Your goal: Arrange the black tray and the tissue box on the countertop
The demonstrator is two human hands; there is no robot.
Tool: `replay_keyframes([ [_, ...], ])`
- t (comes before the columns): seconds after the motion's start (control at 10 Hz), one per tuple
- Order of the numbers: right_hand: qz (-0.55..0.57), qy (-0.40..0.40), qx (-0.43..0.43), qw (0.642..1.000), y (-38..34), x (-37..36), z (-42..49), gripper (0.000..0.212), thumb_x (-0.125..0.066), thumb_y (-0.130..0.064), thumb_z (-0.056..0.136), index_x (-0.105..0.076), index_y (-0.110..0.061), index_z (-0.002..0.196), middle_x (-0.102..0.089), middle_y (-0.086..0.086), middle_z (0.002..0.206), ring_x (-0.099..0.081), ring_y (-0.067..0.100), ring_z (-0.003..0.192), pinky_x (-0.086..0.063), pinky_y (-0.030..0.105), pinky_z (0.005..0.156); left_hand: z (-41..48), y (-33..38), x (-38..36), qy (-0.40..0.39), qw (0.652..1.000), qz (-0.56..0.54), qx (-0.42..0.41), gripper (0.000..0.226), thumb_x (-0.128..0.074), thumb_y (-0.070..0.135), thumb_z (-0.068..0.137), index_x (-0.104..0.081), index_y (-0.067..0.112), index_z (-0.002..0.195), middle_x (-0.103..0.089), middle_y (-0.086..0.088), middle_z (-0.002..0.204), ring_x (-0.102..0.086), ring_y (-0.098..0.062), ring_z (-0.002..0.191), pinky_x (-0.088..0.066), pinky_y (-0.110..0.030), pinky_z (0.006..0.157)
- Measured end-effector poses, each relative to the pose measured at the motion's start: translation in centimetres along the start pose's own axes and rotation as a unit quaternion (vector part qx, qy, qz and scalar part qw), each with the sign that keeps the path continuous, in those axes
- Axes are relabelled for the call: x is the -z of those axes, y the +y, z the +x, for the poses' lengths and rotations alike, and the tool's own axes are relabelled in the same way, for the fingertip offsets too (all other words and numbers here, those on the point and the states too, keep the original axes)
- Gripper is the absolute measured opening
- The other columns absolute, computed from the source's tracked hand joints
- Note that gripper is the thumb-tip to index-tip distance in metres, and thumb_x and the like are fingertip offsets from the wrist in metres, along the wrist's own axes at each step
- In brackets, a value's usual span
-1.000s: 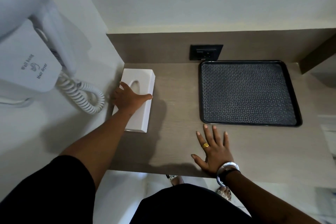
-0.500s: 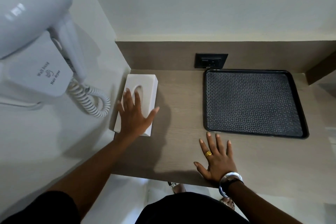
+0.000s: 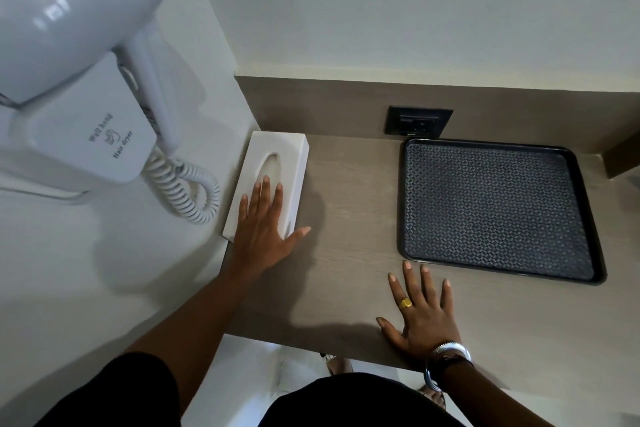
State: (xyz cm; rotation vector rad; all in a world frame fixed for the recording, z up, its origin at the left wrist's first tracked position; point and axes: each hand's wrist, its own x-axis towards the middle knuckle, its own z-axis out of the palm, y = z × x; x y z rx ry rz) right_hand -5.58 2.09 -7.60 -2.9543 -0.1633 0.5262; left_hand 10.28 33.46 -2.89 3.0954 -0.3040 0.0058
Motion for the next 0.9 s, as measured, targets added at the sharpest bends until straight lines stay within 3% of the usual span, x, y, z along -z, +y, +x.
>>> replay_keyframes([
  [0.3, 0.001, -0.01, 0.0, 1.0, -0.1, 0.1, 0.1, 0.086, -0.039, -0.076, 0.078, -0.03, -0.028, 0.149, -0.024, 0.007, 0.159, -0.019, 0.037, 0.144, -0.009, 0.063, 0.111, 4.2, -1.3, -0.3, -0.02, 1.0, -0.002, 0.004, 0.101, -0.021, 0.084, 0.081, -0.018, 0.018, 0.158, -0.015, -0.015, 0.166, -0.017, -0.033, 0.154, -0.016, -0.055, 0.124],
  [0.5, -0.005, -0.014, -0.003, 1.0, -0.3, 0.6, 0.1, 0.085, -0.037, -0.077, 0.079, -0.029, -0.028, 0.149, -0.023, 0.008, 0.159, -0.02, 0.038, 0.145, -0.006, 0.063, 0.111, 4.3, -1.2, -0.4, -0.021, 1.0, -0.007, 0.006, 0.103, -0.033, 0.083, 0.079, -0.02, 0.016, 0.157, -0.017, -0.018, 0.165, -0.019, -0.035, 0.153, -0.018, -0.056, 0.123],
  [0.8, 0.01, -0.021, -0.006, 1.0, -0.4, 1.4, -0.3, 0.083, -0.04, -0.072, 0.08, -0.029, -0.027, 0.149, -0.025, 0.008, 0.159, -0.019, 0.038, 0.145, -0.017, 0.066, 0.112, 3.6, 0.4, 1.8, -0.027, 0.999, -0.023, 0.038, 0.112, -0.023, 0.087, 0.078, -0.009, 0.009, 0.157, -0.008, -0.021, 0.166, -0.01, -0.036, 0.154, -0.007, -0.058, 0.123],
  [0.9, 0.041, -0.015, -0.007, 0.999, -1.0, 2.0, -1.1, 0.082, -0.034, -0.073, 0.082, -0.029, -0.027, 0.15, -0.019, 0.006, 0.161, -0.012, 0.034, 0.148, -0.014, 0.062, 0.115, 3.1, 3.3, 2.9, 0.021, 0.997, -0.067, -0.026, 0.104, -0.021, 0.082, 0.084, -0.016, 0.007, 0.157, -0.012, -0.019, 0.166, -0.012, -0.033, 0.154, -0.012, -0.058, 0.124],
])
